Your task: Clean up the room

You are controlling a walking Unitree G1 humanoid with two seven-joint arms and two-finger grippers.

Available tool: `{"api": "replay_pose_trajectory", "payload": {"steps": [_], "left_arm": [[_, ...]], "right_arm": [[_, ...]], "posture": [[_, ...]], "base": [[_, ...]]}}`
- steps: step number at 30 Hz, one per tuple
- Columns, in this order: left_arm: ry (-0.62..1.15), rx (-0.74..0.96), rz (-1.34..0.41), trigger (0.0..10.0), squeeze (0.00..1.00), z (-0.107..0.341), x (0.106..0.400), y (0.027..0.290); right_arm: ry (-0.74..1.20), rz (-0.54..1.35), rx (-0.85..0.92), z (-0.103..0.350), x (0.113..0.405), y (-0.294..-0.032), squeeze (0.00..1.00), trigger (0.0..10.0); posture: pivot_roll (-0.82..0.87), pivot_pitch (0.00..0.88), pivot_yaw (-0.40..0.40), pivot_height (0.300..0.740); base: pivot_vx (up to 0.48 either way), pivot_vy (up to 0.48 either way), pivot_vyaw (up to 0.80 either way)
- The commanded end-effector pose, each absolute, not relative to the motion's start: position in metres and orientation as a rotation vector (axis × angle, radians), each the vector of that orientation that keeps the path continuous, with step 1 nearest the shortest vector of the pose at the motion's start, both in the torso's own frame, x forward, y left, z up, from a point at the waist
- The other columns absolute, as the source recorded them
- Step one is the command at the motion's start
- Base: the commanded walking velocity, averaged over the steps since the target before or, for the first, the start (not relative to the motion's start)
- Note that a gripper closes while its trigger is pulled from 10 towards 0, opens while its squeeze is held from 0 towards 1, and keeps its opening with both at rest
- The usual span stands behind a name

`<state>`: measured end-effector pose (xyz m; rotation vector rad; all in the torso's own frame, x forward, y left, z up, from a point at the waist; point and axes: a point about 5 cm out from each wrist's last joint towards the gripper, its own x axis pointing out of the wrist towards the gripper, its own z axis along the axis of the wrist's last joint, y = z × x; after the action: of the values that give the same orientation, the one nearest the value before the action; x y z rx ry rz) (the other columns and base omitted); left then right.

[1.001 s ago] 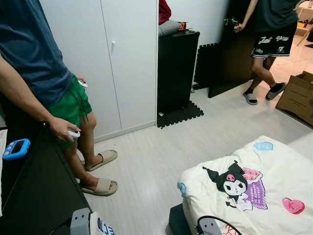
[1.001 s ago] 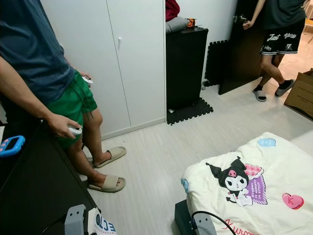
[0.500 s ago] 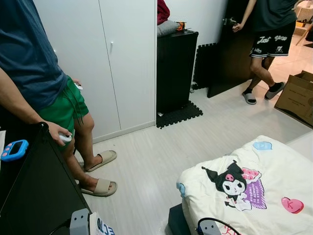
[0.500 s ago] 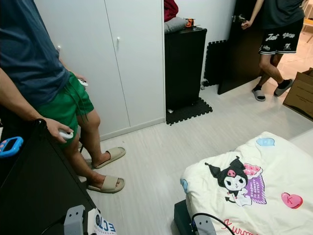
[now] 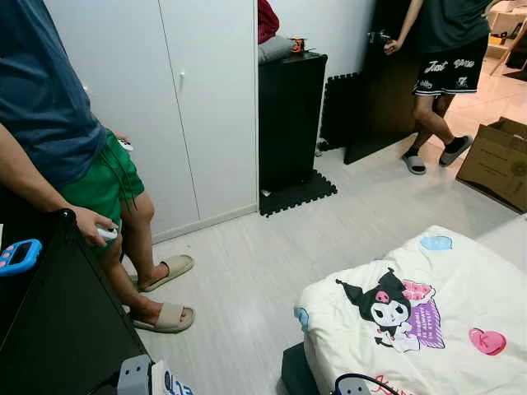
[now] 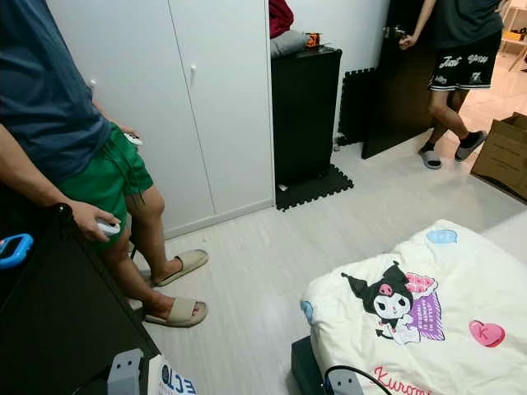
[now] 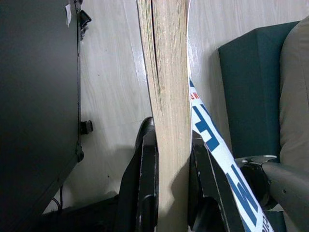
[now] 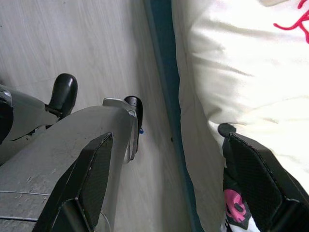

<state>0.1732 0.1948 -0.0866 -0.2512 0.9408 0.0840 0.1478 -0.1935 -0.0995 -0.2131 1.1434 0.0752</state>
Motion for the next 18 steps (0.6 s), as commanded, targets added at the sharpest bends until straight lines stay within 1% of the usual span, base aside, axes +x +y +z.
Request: {"api": "replay_pose_trajectory", "payload": {"steps": [1,9,18], "left_arm": [[0.965,-0.228,0.088,10.0,0.00,-0.0880,0.1675,0.2028],[0.985,-0.221,0.077,10.0,0.00,-0.0906,0.1615,0.2023],[0.980,-0.223,0.064,10.0,0.00,-0.0896,0.1656,0.1985]], "right_arm": [[1.137,0.089,-0.218,-0.0989,0.1503,-0.1917,0.00,10.0],[1.135,0.088,-0.221,-0.0984,0.1512,-0.1921,0.00,10.0],[1.138,0.109,-0.249,-0.0983,0.1514,-0.1928,0.00,10.0]], "posture": [[-0.02,0.000,0.009,0.740],[-0.02,0.000,0.008,0.740],[-0.03,0.000,0.000,0.740]], "base": [[0.240,0.000,0.00],[0.249,0.000,0.00],[0.282,0.000,0.00]]}}
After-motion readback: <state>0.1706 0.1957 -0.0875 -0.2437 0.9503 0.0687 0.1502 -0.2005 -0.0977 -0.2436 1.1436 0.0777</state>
